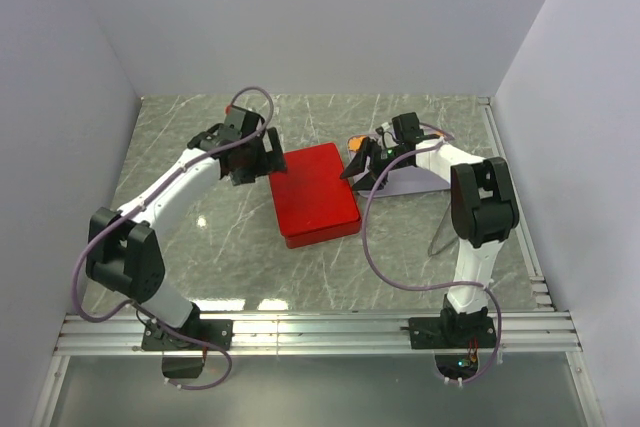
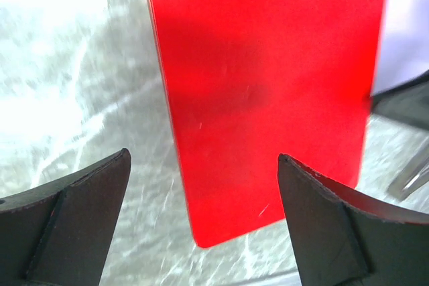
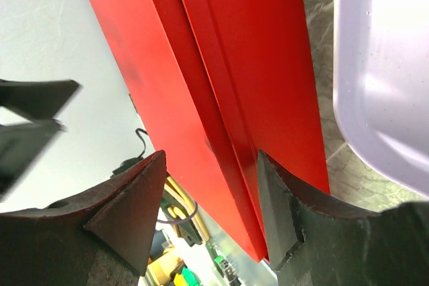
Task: Pack the cookies
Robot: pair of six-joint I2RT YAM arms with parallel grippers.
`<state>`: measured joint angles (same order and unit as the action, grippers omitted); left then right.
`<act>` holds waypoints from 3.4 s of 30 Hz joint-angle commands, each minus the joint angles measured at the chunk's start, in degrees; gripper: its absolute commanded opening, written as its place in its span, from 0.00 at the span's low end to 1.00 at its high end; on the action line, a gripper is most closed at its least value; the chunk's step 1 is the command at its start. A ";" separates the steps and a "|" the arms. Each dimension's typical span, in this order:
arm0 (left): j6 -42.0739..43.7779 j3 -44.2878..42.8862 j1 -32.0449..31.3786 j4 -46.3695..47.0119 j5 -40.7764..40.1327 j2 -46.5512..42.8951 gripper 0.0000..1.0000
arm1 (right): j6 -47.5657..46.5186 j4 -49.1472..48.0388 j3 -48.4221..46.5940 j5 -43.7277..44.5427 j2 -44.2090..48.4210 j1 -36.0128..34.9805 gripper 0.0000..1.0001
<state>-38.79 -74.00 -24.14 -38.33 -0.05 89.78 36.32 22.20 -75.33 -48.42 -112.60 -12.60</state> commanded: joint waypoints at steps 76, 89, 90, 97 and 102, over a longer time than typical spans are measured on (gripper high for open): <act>-23.44 -7.39 -0.03 0.00 20.71 19.30 0.99 | 9.91 -10.59 14.07 -0.09 6.33 0.03 0.64; -12.12 -14.24 2.17 -7.64 7.97 16.92 0.99 | 3.95 -4.01 12.67 2.89 10.03 0.74 0.64; -11.23 -15.12 2.17 -7.73 7.27 16.83 0.99 | 3.50 -3.48 12.32 3.24 10.20 0.74 0.64; -5.34 -17.85 3.04 -8.86 1.20 15.43 0.99 | 0.25 1.53 9.41 6.23 12.05 0.82 0.64; -5.24 -11.20 3.14 -7.47 2.06 8.68 0.99 | 0.33 2.24 9.32 6.68 14.59 0.74 0.64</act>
<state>-45.87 -88.75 -21.26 -45.87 2.61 105.54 37.93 22.61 -63.83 -42.63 -102.43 -11.49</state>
